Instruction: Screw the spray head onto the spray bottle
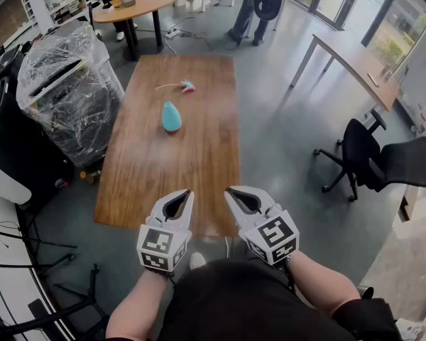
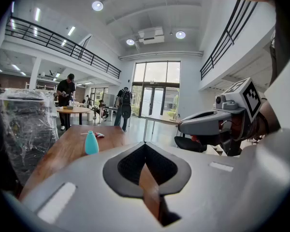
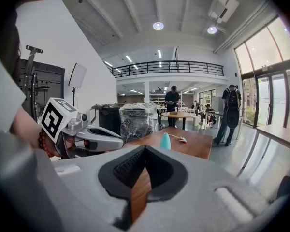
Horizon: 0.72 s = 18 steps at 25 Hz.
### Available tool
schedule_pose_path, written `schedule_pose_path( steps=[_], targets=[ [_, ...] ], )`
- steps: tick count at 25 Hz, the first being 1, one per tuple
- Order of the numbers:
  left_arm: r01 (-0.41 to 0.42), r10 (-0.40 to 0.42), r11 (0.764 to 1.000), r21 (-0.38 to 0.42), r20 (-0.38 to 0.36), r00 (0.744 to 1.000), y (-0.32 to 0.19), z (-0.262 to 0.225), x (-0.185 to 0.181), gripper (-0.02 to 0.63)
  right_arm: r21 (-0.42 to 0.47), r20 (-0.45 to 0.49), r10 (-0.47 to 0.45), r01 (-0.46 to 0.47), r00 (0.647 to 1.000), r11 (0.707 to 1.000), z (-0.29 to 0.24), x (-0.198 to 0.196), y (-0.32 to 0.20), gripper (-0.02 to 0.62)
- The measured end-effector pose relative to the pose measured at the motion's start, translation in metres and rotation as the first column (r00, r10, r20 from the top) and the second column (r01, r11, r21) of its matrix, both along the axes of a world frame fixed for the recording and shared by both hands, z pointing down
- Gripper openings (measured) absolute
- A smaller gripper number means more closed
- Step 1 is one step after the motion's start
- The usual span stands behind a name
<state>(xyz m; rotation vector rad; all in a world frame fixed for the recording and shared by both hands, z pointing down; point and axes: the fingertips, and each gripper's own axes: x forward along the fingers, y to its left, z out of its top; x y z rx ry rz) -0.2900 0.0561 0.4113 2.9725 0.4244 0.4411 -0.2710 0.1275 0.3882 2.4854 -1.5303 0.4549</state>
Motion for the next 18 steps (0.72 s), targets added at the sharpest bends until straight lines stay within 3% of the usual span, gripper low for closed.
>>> schedule_pose_path(
  steps=[8,14,18],
  targets=[
    [0.111,-0.112,0.993,0.035,0.031,0.993,0.057,0.015,0.072,0.017,0.040,0.028,-0.076,0.075,0.997,0.996,0.014,0.084,0.074,-0.008],
    [0.271,-0.272,0.962,0.028,0.073,0.959,0.113,0.020,0.114,0.017,0.038,0.075,-0.154,0.151,0.985,0.988,0.018,0.160,0.152,-0.008],
    [0.310,-0.314,0.949,0.048,0.091,0.945,0.139,0.021,0.136,0.017,0.048,0.086,-0.214,0.210,0.973,0.977,0.016,0.187,0.169,-0.008]
  ],
)
